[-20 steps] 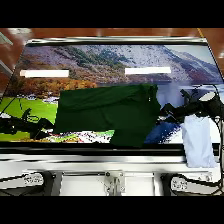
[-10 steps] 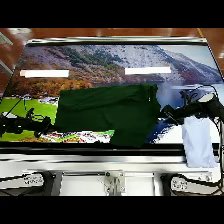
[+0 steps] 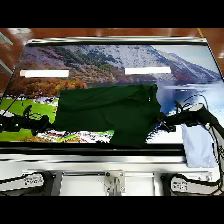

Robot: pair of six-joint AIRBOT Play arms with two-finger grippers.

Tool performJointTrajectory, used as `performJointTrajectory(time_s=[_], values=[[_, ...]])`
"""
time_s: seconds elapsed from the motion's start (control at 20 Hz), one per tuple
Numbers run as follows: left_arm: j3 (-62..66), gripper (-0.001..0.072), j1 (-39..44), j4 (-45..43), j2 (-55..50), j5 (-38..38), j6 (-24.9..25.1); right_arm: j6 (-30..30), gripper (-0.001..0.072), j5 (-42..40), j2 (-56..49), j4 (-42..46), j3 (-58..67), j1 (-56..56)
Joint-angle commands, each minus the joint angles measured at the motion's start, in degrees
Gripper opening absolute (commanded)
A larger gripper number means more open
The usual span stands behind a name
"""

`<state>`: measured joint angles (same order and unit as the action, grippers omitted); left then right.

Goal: Fold the shirts.

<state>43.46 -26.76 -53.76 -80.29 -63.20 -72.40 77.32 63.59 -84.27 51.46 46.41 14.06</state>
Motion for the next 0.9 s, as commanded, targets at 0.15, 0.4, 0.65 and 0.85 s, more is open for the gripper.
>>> performJointTrajectory(time_s=[0.15,0.4,0.65,0.85], values=[[0.24,0.0041,0.0,0.74,1.64,-1.14,1.14,3.04,0.0057,-8.76,-2.56,-2.14,-1.18,-9.73],[8.87,0.004,0.0,0.7,15.56,-0.39,4.46,-5.81,0.0061,-4.9,10.54,-1.68,7.32,-9.14],[32.96,0.0041,0.0,3.65,35.65,3.1,4.2,-7.96,0.0062,-16.55,33.99,1.79,29.0,-8.15],[48.74,0.0041,0.0,3.85,46.84,8.87,4.15,-7.23,0.0061,-27.08,46.84,8.5,41.7,-8.17]])
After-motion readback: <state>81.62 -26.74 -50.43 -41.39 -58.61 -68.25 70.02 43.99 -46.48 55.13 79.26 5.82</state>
